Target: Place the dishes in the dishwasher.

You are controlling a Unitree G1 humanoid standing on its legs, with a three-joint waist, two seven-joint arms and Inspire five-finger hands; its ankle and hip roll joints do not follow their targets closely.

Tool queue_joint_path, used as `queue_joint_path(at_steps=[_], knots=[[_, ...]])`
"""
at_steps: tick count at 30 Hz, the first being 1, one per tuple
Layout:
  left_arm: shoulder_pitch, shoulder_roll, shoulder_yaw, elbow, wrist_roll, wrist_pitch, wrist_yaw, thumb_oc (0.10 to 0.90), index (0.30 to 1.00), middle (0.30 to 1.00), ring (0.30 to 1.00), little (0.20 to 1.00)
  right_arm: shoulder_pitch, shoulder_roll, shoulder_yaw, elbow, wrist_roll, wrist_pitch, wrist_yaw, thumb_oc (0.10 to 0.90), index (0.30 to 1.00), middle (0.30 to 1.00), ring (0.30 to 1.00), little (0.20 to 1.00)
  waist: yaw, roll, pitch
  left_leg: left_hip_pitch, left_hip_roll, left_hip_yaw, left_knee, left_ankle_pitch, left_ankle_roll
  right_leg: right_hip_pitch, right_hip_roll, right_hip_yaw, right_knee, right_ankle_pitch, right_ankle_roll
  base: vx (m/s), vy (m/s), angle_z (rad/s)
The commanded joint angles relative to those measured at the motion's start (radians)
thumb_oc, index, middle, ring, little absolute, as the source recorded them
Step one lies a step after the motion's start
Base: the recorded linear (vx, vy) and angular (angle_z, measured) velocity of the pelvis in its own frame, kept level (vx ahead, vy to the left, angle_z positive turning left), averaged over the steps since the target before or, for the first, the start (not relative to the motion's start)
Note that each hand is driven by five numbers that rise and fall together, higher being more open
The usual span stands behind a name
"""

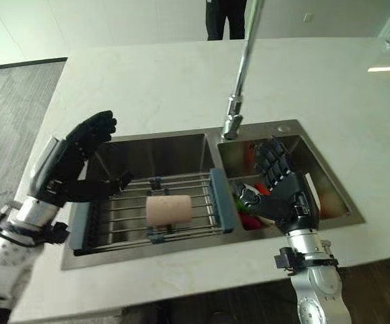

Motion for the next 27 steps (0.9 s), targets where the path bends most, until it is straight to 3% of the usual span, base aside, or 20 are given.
queue_joint_path(at_steps=[1, 7, 12, 13, 27], knots=[[-0.023, -0.034, 0.030, -0.066, 0.101, 0.008, -0.075, 0.800, 0.900, 0.900, 0.900, 0.900, -0.118, -0.065, -0.035, -0.063, -0.048, -0.061, 0.015, 0.800, 0.900, 0.900, 0.900, 0.900, 0.006, 0.036, -0.102, 0.031, 0.118, -0.054, 0.041, -0.088, -0.132, -0.046, 0.036, -0.017, 0.009, 0.039, 0.075, 0.01, 0.054, -0.24], [-0.106, 0.006, -0.053, -0.051, 0.150, 0.154, -0.206, 0.800, 0.900, 0.900, 0.900, 0.900, -0.146, -0.081, -0.032, -0.048, -0.043, -0.035, 0.034, 0.800, 0.900, 0.900, 0.900, 0.900, -0.023, 0.047, -0.114, 0.041, 0.119, -0.026, 0.041, -0.101, -0.122, -0.062, 0.039, 0.006, 0.009, 0.046, 0.081, -0.01, 0.027, -0.11], [-0.153, 0.031, -0.094, -0.035, 0.153, 0.210, -0.252, 0.800, 0.900, 0.900, 0.900, 0.900, -0.146, -0.093, -0.036, -0.048, -0.042, -0.027, 0.042, 0.800, 0.900, 0.900, 0.900, 0.900, -0.040, 0.049, -0.120, 0.052, 0.119, -0.013, 0.041, -0.109, -0.117, -0.066, 0.048, 0.021, 0.009, 0.047, 0.082, 0.01, -0.015, -0.13], [-0.169, 0.036, -0.105, -0.037, 0.145, 0.254, -0.275, 0.800, 0.900, 0.900, 0.900, 0.900, -0.143, -0.094, -0.040, -0.050, -0.045, -0.019, 0.047, 0.800, 0.900, 0.900, 0.900, 0.900, -0.048, 0.050, -0.124, 0.055, 0.120, -0.009, 0.041, -0.111, -0.117, -0.070, 0.053, 0.030, 0.009, 0.048, 0.081, 0.02, -0.024, -0.10], [-0.137, -0.056, -0.134, -0.089, 0.182, 0.366, -0.336, 0.800, 0.900, 0.900, 0.900, 0.900, -0.132, -0.078, -0.044, -0.063, -0.078, 0.002, 0.028, 0.800, 0.900, 0.900, 0.900, 0.900, -0.043, 0.047, -0.127, 0.061, 0.131, -0.018, 0.041, -0.114, -0.123, -0.073, 0.061, 0.028, 0.009, 0.043, 0.077, 0.00, -0.045, -0.04]])
